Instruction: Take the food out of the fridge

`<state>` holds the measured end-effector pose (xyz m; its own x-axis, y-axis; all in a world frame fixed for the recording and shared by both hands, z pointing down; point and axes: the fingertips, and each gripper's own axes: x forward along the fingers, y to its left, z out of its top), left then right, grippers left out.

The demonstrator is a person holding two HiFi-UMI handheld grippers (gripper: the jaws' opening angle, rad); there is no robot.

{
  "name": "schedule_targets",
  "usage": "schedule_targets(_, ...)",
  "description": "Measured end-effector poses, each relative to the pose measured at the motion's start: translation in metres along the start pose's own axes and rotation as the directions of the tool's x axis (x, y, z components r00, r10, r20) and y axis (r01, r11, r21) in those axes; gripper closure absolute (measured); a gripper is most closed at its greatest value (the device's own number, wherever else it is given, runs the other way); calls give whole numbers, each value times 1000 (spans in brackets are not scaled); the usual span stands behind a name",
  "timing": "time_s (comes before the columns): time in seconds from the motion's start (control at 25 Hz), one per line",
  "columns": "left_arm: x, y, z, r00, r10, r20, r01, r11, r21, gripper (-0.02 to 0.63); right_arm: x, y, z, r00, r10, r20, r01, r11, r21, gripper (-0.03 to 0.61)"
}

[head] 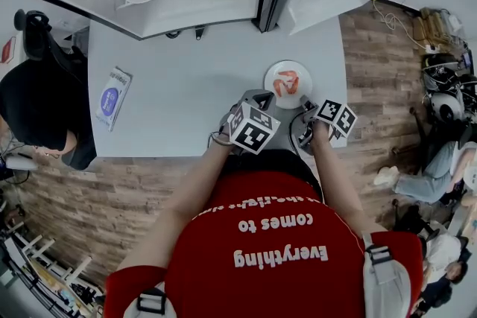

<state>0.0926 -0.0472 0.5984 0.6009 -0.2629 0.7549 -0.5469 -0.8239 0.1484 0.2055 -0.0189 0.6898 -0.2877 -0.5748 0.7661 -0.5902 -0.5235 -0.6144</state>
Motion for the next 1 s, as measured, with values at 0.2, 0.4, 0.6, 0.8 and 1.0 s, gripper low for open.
schedule_targets(0.2,8,0,-1,1000,-8,-13,7,1000,-21,607,0,5,-2,989,-146,32,149,970,-191,473)
schedule_targets(0.4,8,2,2,1000,5,-9,-5,1000,-21,609,-17,-2,1,943,-320,89,331,888,-320,446)
schedule_targets(0.6,6,1,6,1000,-17,8,17,998,-53,609,-36,38,9,976,-114,188,176,917,-358,533)
schedule_targets(0.8,1,1,12,999,-5,41,8,997,-72,609,-57,114,9,944,166,287,89,707,-702,566)
schedule_targets(1.0,-15,4,21,992,42,122,-26,991,-133,609,-65,166,-23,920,273,280,165,379,-911,566)
